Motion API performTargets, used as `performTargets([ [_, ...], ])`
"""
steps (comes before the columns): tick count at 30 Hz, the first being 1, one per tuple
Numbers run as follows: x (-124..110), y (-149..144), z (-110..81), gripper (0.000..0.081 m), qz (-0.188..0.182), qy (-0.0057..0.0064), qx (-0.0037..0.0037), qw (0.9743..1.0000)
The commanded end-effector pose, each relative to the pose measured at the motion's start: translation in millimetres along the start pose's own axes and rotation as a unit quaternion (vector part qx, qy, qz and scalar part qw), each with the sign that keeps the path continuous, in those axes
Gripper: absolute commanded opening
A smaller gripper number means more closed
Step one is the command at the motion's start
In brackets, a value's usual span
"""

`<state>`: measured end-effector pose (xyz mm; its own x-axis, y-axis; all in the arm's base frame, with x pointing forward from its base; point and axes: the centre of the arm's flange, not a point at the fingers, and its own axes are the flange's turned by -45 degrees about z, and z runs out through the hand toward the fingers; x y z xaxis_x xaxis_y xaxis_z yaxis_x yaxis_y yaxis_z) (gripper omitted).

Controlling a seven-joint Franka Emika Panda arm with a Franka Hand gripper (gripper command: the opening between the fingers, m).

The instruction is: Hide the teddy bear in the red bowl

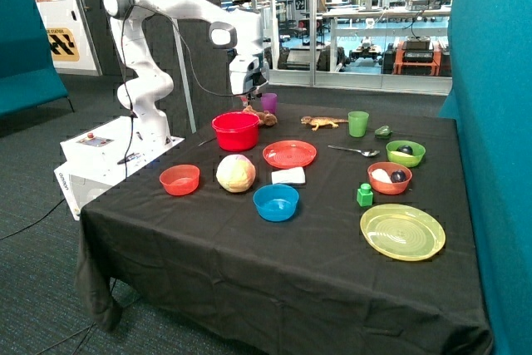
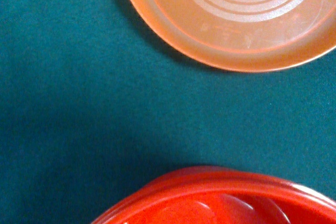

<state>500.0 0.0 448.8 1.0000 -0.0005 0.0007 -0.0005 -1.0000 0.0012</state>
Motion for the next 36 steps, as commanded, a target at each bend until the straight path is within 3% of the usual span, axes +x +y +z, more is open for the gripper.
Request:
performTargets([
  [1, 0, 0, -1.2, 0.0808, -0.093, -0.0003, 0.00062, 0.9957],
  [2, 0, 1, -0.6, 0.0808, -0.117, -0.0003, 0.00063, 0.9931],
  [4, -3, 3, -0.2, 0.0808, -0.12, -0.0003, 0.00063, 0.9927],
  [6, -5, 4, 0.2, 0.059, -0.122, -0.0003, 0.00063, 0.9925],
  [9, -8, 5, 1.7, 0.0499, -0.124, -0.0003, 0.00063, 0.9923],
  [19, -31, -8, 5.6, 0.0487, -0.133, -0.0003, 0.00063, 0.9911],
  [31, -44, -61, 11.0, 0.0477, -0.145, -0.0002, 0.00064, 0.9894],
  [36, -47, -88, 12.1, 0.0462, -0.162, -0.0002, 0.00064, 0.9868],
])
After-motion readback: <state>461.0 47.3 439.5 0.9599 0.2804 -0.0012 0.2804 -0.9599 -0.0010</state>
